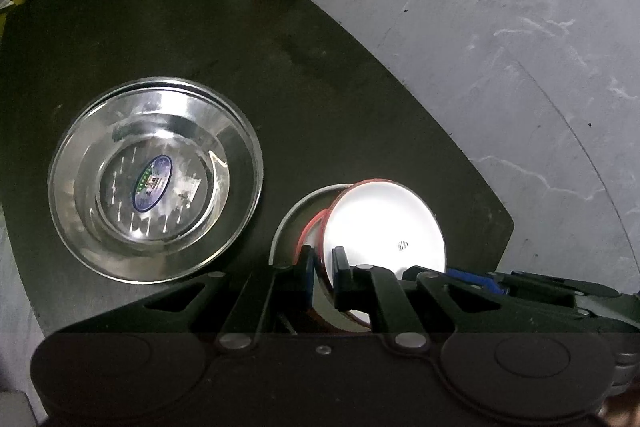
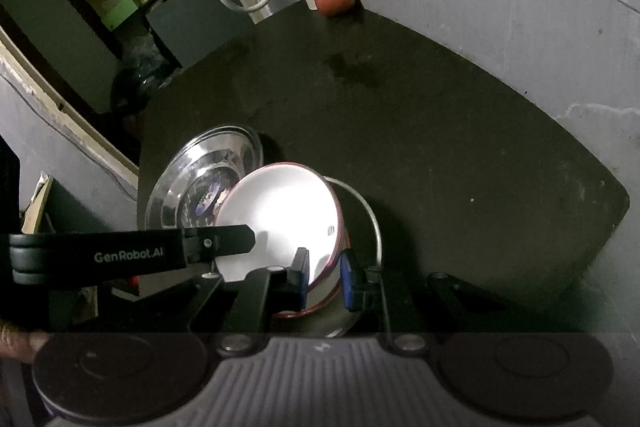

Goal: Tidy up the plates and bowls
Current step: 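Lower the white bowl into the steel bowl with both grippers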

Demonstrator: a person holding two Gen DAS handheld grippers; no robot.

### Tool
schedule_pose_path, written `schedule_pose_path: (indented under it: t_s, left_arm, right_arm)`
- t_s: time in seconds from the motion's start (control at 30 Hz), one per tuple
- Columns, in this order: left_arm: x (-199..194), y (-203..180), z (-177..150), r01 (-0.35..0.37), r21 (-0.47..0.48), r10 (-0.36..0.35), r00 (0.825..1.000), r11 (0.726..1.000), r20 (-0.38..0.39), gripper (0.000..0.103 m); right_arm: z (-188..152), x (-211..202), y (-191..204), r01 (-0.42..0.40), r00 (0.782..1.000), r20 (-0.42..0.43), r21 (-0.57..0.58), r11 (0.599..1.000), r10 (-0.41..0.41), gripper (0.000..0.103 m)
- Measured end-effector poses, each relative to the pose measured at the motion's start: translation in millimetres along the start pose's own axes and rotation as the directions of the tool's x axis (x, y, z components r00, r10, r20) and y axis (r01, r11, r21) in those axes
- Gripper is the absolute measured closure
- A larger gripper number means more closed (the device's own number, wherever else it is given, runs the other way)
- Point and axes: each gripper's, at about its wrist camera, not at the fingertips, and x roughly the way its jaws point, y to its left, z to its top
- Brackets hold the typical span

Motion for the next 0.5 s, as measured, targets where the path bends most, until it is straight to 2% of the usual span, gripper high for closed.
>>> schedule_pose_path:
  t_s: [0.5]
  left_arm:
    - [-0.4, 0.6, -5.3, 0.002, -0.044, -0.002, 1.000, 0.999, -0.009, 0.094]
  right_arm:
    - [6.6, 4.7, 1.9, 0.006, 0.999, -0.048, -0.027, 1.000, -0.007, 0.084]
